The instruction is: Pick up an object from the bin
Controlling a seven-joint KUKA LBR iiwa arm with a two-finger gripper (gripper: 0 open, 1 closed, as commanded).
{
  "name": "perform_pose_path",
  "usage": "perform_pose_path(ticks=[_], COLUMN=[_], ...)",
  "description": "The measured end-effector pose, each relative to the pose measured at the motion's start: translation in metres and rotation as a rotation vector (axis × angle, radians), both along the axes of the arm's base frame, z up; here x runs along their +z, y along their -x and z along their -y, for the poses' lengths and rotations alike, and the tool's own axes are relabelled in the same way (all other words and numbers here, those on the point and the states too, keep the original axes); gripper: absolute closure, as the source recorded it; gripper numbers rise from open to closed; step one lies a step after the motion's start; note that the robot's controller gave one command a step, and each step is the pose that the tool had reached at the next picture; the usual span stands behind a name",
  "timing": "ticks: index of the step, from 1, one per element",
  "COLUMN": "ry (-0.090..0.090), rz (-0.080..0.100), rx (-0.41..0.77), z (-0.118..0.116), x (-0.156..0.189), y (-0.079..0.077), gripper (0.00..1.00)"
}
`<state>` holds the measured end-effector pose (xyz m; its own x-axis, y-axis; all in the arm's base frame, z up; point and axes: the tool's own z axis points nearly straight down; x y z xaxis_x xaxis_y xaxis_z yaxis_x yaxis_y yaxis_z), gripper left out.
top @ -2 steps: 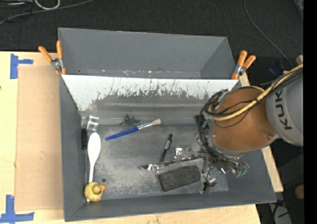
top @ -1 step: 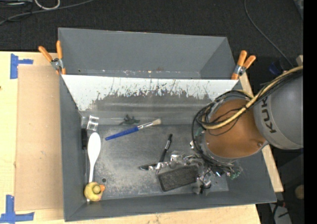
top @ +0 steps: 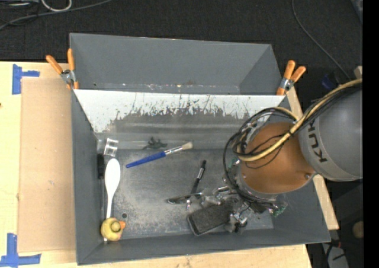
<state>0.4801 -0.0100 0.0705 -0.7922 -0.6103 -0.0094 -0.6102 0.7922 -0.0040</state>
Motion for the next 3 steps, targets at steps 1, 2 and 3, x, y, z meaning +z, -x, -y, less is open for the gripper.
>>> perform_pose_path(ticks=[1,2,3], ry=[0.0,0.0,-0.002], rz=[0.0,-0.002,-0.012], rx=[0.0,-0.001,-0.003], z=[0.0,0.0,-0.001], x=[0.0,0.004,0.045], y=[0.0,0.001,0.003], gripper=[1.0,1.0,1.0])
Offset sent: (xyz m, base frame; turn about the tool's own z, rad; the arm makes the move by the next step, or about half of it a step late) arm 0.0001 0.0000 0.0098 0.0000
